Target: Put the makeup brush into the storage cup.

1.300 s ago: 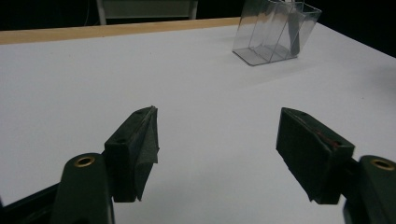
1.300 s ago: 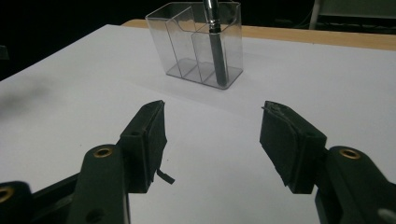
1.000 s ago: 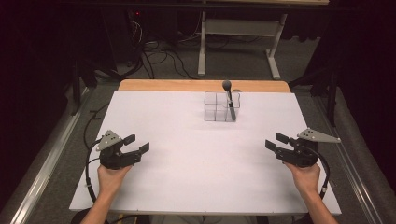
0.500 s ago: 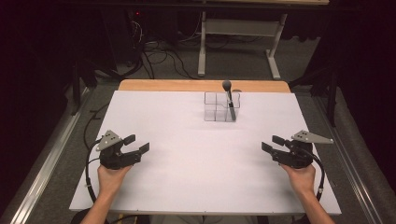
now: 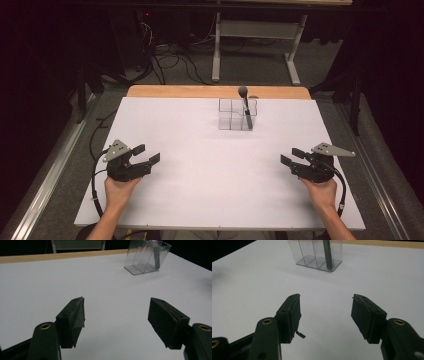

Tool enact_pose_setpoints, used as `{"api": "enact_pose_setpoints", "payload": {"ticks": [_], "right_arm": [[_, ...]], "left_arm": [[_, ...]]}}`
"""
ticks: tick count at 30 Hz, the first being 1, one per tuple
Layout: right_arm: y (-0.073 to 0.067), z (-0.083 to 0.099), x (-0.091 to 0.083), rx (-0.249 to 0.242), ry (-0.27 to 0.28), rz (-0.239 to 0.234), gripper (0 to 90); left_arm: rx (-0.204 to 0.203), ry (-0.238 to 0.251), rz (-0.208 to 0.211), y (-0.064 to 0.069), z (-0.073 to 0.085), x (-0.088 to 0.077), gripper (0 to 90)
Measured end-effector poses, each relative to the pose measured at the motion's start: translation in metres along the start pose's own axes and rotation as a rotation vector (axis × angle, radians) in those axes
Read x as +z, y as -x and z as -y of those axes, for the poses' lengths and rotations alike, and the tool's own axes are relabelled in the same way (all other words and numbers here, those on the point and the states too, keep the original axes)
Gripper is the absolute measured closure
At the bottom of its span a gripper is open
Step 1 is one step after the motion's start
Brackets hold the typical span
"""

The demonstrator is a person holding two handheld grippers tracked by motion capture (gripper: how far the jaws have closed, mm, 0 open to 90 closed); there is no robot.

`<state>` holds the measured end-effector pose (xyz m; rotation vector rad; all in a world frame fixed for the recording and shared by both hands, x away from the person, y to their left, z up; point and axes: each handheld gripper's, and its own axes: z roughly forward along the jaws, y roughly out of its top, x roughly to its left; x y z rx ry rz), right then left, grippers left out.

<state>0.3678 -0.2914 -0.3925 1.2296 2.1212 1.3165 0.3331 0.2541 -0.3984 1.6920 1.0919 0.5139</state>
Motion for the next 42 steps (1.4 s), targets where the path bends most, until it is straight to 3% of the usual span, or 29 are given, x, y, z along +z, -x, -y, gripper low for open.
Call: {"api": "enact_pose_setpoints", "payload": {"ticks": [42], "right_arm": [[0.002, 0.015, 0.001, 0.007, -0.015, 0.050, 39.1]], "left_arm": [[-0.019, -0.005, 0.019, -0.001, 0.001, 0.000, 30.1]]}}
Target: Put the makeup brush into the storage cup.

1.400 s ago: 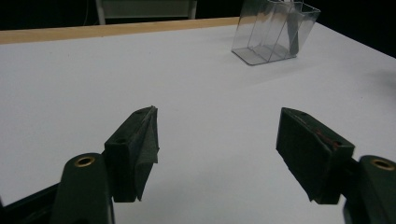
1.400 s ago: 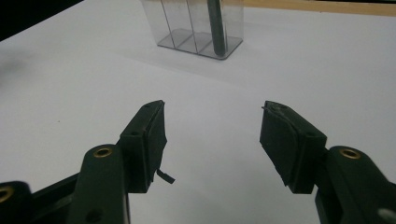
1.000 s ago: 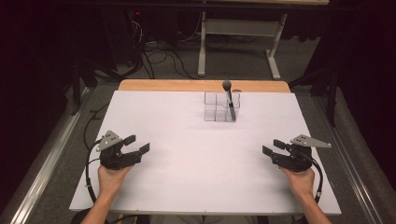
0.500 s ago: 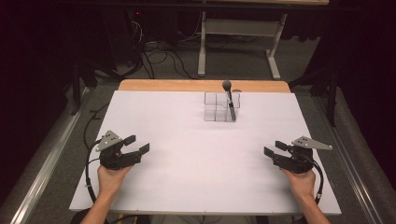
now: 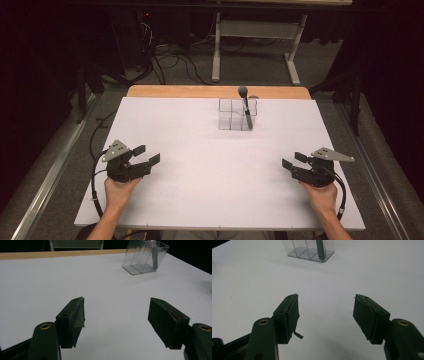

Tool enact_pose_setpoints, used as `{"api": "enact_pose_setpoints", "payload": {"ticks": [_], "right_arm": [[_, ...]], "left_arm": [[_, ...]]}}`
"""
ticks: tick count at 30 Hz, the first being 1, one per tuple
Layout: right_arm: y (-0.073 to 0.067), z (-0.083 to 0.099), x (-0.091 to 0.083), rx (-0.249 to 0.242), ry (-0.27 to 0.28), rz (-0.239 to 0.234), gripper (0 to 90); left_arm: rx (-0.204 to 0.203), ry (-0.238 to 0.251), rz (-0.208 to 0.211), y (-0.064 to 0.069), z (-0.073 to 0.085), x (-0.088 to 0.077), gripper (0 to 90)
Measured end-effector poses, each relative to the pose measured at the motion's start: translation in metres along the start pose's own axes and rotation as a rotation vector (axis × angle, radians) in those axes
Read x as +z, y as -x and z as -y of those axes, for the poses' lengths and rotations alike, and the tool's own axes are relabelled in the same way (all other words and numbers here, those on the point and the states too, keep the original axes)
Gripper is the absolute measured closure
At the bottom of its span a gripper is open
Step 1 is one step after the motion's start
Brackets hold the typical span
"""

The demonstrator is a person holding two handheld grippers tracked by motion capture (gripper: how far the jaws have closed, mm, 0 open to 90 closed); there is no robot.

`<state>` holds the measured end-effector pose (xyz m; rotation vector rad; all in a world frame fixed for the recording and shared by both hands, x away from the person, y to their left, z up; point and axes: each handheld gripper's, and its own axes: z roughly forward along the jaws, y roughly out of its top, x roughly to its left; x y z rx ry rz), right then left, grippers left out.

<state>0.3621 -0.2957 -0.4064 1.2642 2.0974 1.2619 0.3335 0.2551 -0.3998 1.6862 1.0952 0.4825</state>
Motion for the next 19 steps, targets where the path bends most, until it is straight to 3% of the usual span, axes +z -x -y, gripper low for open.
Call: {"api": "enact_pose_setpoints", "payload": {"ticks": [19], "right_arm": [[0.0029, 0.0008, -0.0023, 0.002, 0.030, 0.009, 38.1]], "left_arm": [[0.001, -0.005, 0.001, -0.0003, 0.0002, 0.0014, 30.1]]}}
